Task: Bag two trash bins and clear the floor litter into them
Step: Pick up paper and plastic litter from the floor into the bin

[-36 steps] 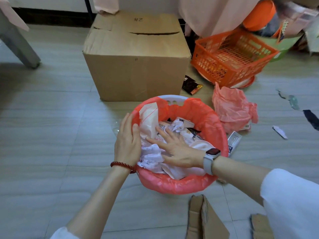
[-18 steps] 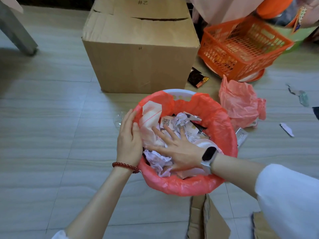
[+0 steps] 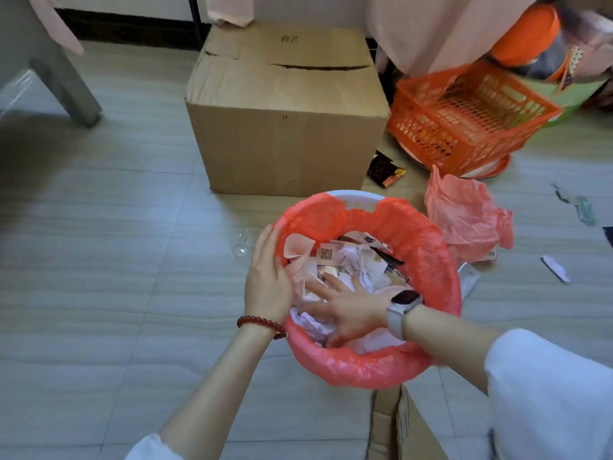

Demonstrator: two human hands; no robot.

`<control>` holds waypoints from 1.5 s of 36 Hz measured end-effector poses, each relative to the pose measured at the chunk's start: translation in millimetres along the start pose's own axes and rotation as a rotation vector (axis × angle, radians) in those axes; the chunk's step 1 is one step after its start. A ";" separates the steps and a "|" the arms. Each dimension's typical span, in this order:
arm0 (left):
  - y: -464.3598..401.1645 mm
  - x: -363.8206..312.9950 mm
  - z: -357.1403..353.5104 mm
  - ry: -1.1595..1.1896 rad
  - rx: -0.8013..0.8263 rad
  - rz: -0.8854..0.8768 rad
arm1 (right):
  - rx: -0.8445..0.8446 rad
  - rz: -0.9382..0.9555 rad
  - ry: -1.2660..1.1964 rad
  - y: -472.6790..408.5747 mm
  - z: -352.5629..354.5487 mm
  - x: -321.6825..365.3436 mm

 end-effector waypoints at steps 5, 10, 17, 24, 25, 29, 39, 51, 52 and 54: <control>7.8 -4.6 -6.6 0.037 -0.011 -0.006 | -0.279 0.004 -0.531 58.7 37.5 4.8; 20.2 -5.6 -16.6 0.106 -0.044 0.034 | -0.431 -0.067 0.100 95.9 41.1 -6.4; 27.6 -5.6 -35.5 0.200 -0.085 0.140 | 0.119 -0.246 0.009 88.6 -37.9 -48.8; 46.5 -20.6 -75.0 0.226 -0.060 0.204 | -0.229 -0.302 -0.151 123.7 19.7 -67.6; 48.4 -22.9 -82.5 0.232 -0.021 0.214 | -0.329 -0.323 -0.145 129.4 33.3 -70.8; 42.8 -20.6 -86.0 0.196 0.071 0.236 | -0.724 -0.299 -0.087 144.8 88.3 -59.7; -31.6 87.9 28.8 -0.139 -0.045 0.419 | -1.104 -0.029 -0.311 38.3 129.6 44.4; -78.7 196.1 30.3 -0.495 0.130 0.357 | -0.159 -0.481 -0.277 -120.4 -74.4 -21.7; -87.1 197.1 23.0 -0.519 0.149 0.329 | -0.152 -0.486 -0.273 -121.3 -80.1 -25.5; -106.0 196.3 6.5 -0.551 0.185 0.283 | -0.154 -0.489 -0.281 -123.7 -85.4 -30.3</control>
Point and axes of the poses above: each hand's wrist, its own y-axis away from the middle knuckle, its own z-axis out of the back of the hand, x = y × z, the point moved 9 cm from there along -y, towards the middle knuckle, and after that the axes turned 10 degrees about z, right-handed, at the moved point
